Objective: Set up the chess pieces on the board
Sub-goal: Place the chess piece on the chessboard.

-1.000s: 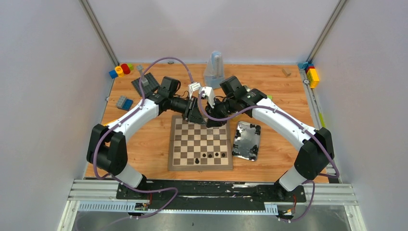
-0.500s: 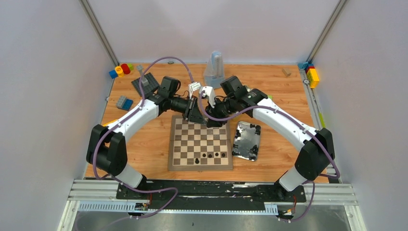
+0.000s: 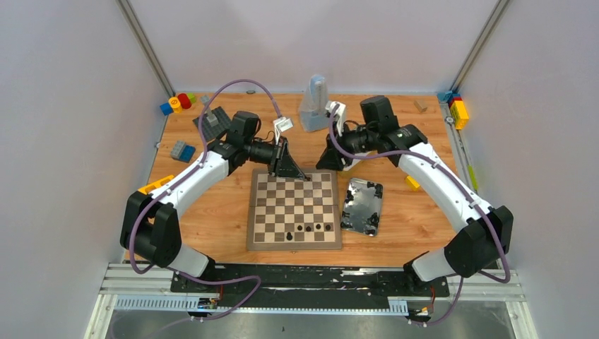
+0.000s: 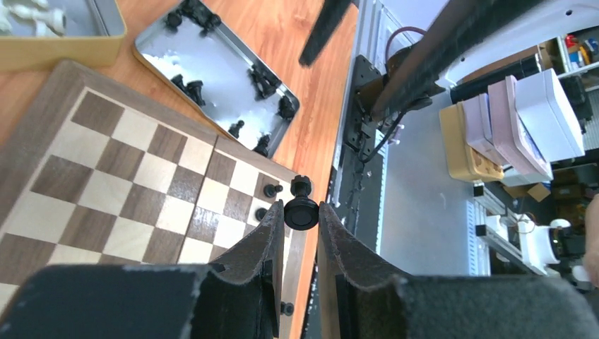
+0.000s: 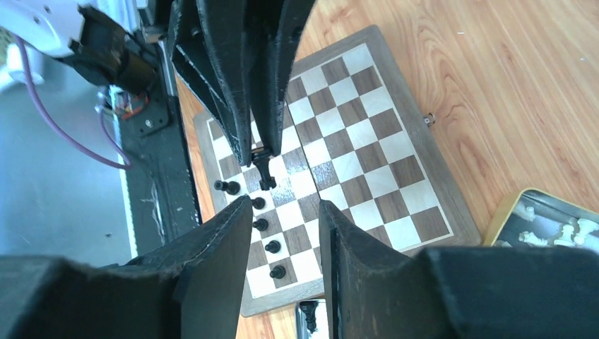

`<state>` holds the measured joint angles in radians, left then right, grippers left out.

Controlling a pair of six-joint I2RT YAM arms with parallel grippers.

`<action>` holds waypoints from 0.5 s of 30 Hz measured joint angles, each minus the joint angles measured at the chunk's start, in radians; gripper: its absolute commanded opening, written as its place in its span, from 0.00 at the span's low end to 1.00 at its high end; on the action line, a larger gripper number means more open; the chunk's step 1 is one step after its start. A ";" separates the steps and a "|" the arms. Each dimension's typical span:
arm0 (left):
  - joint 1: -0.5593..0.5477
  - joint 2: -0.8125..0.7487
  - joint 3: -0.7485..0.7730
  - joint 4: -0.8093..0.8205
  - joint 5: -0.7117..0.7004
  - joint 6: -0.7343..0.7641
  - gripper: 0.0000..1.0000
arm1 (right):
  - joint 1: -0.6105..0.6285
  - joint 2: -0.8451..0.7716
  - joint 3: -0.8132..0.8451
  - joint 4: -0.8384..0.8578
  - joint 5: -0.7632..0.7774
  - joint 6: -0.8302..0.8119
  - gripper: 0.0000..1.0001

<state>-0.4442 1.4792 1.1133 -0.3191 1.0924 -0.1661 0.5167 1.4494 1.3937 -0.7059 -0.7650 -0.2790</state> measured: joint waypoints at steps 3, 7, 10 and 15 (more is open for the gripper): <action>0.000 -0.002 -0.003 0.057 -0.013 -0.009 0.00 | -0.071 0.000 -0.002 0.040 -0.080 0.069 0.43; 0.000 -0.044 -0.076 0.256 -0.037 -0.076 0.00 | -0.146 0.006 -0.008 0.097 -0.202 0.159 0.45; -0.001 -0.072 -0.158 0.448 -0.053 -0.167 0.00 | -0.165 0.015 -0.029 0.137 -0.281 0.206 0.46; -0.002 -0.073 -0.250 0.700 -0.075 -0.307 0.00 | -0.166 0.050 -0.072 0.176 -0.373 0.266 0.53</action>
<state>-0.4465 1.4063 0.8631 0.3809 1.0176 -0.4732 0.3511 1.4990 1.3216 -0.5297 -1.1378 -0.0132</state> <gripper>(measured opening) 0.261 0.492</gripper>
